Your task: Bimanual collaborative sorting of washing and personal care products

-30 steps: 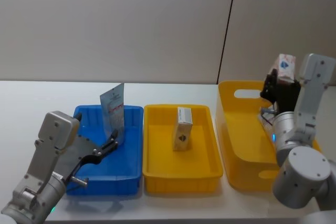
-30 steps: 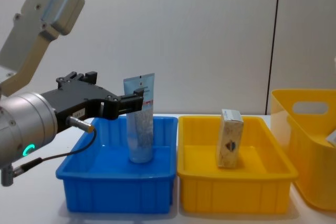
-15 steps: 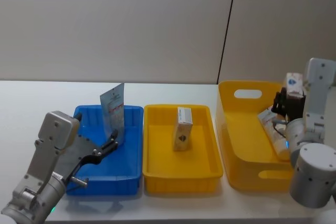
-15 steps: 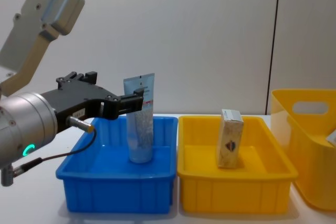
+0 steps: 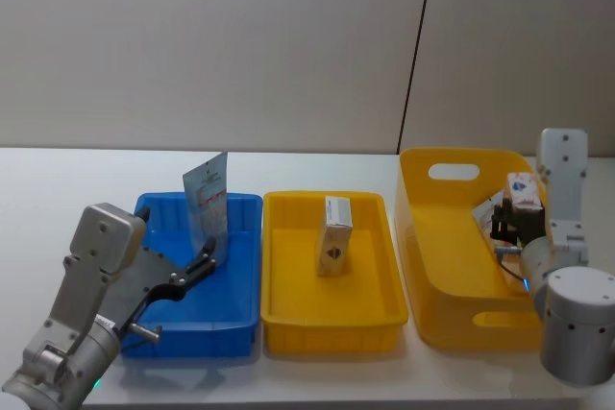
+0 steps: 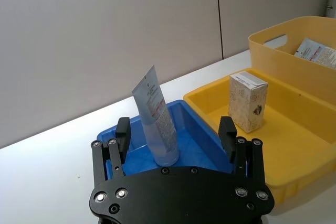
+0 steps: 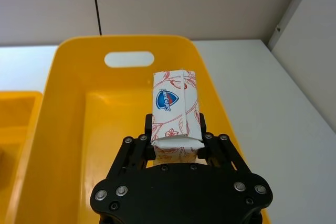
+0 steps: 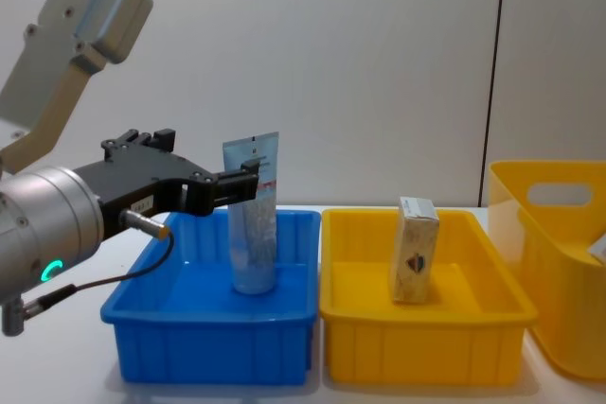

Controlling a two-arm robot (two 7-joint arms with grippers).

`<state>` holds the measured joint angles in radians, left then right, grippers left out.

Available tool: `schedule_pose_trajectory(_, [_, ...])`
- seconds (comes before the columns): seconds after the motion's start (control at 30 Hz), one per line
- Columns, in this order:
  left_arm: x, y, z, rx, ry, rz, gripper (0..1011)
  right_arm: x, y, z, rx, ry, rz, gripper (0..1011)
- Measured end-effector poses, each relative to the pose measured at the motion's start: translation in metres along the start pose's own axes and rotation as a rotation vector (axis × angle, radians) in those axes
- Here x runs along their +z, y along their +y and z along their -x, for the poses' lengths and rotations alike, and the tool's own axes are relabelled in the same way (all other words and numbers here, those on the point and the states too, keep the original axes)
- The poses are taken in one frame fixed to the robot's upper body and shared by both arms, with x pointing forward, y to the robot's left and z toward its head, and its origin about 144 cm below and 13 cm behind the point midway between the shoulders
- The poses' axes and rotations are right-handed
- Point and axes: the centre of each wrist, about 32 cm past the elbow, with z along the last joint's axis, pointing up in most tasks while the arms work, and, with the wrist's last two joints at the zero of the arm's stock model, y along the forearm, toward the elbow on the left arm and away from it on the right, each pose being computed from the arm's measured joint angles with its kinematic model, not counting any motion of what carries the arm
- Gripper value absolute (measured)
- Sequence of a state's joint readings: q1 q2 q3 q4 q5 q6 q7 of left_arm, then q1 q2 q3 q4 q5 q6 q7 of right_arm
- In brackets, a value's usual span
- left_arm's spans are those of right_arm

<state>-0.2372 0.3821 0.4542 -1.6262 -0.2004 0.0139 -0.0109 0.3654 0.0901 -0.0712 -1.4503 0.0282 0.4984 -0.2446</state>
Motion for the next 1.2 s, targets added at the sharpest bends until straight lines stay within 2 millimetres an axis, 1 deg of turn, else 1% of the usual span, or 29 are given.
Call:
schedule_pose_trajectory(0.07, [0.0, 0.0, 0.0, 0.0, 0.0, 0.0, 1001, -0.001, 0.0, 0.0, 0.003, -0.006, 0.009, 437])
schedule_pose_trajectory(0.13, [0.0, 0.0, 0.0, 0.0, 0.0, 0.0, 1001, -0.001, 0.001, -0.001, 0.006, -0.011, 0.018, 478])
schedule_pose_trajectory(0.17, [0.0, 0.0, 0.0, 0.0, 0.0, 0.0, 1001, -0.002, 0.001, -0.001, 0.008, -0.016, 0.026, 542])
schedule_pose_trajectory(0.2, [0.0, 0.0, 0.0, 0.0, 0.0, 0.0, 1001, -0.002, 0.001, -0.001, 0.01, -0.02, 0.034, 574])
schedule_pose_trajectory(0.37, [0.0, 0.0, 0.0, 0.0, 0.0, 0.0, 1001, -0.003, 0.002, -0.002, 0.014, -0.029, 0.048, 711])
schedule_pose_trajectory(0.4, [0.0, 0.0, 0.0, 0.0, 0.0, 0.0, 1001, -0.003, 0.002, -0.002, 0.015, -0.032, 0.053, 771])
schedule_pose_trajectory(0.5, [0.0, 0.0, 0.0, 0.0, 0.0, 0.0, 1001, -0.004, 0.002, -0.002, 0.018, -0.036, 0.06, 847])
schedule_pose_trajectory(0.53, [0.0, 0.0, 0.0, 0.0, 0.0, 0.0, 1001, -0.004, 0.003, -0.003, 0.018, -0.037, 0.063, 901])
schedule_pose_trajectory(0.67, [0.0, 0.0, 0.0, 0.0, 0.0, 0.0, 1001, -0.004, 0.002, -0.003, 0.021, -0.037, 0.063, 975])
schedule_pose_trajectory(0.73, [0.0, 0.0, 0.0, 0.0, 0.0, 0.0, 1002, -0.003, 0.002, -0.004, 0.025, -0.032, 0.058, 1004])
schedule_pose_trajectory(1.2, [0.0, 0.0, 0.0, 0.0, 0.0, 0.0, 1001, 0.005, -0.01, -0.014, 0.083, 0.077, -0.056, 1003])
